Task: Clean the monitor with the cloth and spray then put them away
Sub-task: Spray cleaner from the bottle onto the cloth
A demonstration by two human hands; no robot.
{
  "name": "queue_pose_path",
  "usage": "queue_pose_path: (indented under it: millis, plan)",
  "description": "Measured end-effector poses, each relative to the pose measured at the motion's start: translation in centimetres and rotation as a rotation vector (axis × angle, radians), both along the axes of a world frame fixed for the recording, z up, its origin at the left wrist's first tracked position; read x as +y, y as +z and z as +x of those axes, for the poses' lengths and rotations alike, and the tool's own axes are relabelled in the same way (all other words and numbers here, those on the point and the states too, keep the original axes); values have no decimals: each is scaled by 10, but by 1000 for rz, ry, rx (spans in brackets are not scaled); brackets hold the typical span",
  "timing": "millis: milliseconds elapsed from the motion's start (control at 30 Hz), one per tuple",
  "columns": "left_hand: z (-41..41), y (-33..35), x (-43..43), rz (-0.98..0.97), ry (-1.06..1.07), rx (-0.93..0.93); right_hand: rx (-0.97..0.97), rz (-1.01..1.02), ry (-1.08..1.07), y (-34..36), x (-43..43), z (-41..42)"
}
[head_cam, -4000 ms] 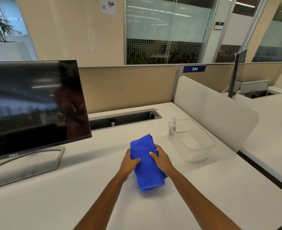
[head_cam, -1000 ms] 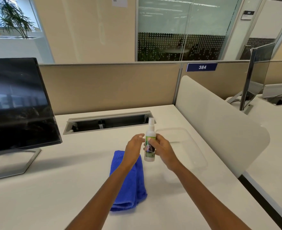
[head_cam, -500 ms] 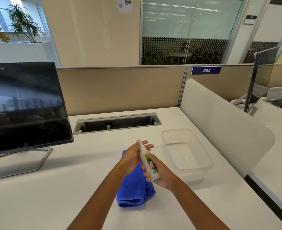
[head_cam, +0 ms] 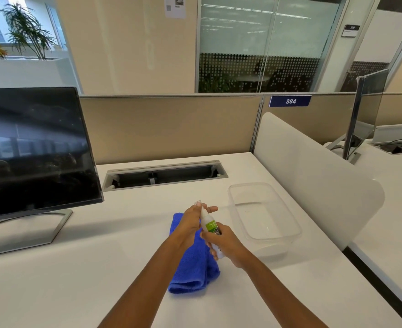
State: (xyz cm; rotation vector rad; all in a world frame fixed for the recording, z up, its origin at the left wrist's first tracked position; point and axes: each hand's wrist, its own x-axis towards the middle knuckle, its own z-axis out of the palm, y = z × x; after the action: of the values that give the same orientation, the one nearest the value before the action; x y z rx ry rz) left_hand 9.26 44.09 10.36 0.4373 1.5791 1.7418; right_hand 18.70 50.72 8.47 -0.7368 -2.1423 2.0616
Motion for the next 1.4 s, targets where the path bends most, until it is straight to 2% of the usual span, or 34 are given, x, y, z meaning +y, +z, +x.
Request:
queue_pose_path:
  millis: [367,533,700,867,967,1200,1267,1333,1400]
  plan:
    - [10,-5,13,-38,115,10,-35,280,-132,-19,-3,-1]
    - [13,-5,17,-75,168,1,-117,669,-163,-26,0,2]
    - [17,-3,18,-64,137,-42,-140,755,-187,-31,5,9]
    - [10,-6,23,-71,247,-34,-79,690,-234,-38,11,22]
    - [7,-20,27,-191,235,192,-9,566,-296,-38,13,27]
    - [6,-49,40,-689,-87,1150,105,423,-361,-30,22,37]
    - [8,-56,46,-775,-169,1385,138,377,-369,-27,25,39]
    - [12,-63,51,-811,-205,1486,156,331,-375,-26,27,40]
    - [15,-71,55,-834,-219,1508,157,307,-382,-25,30,42]
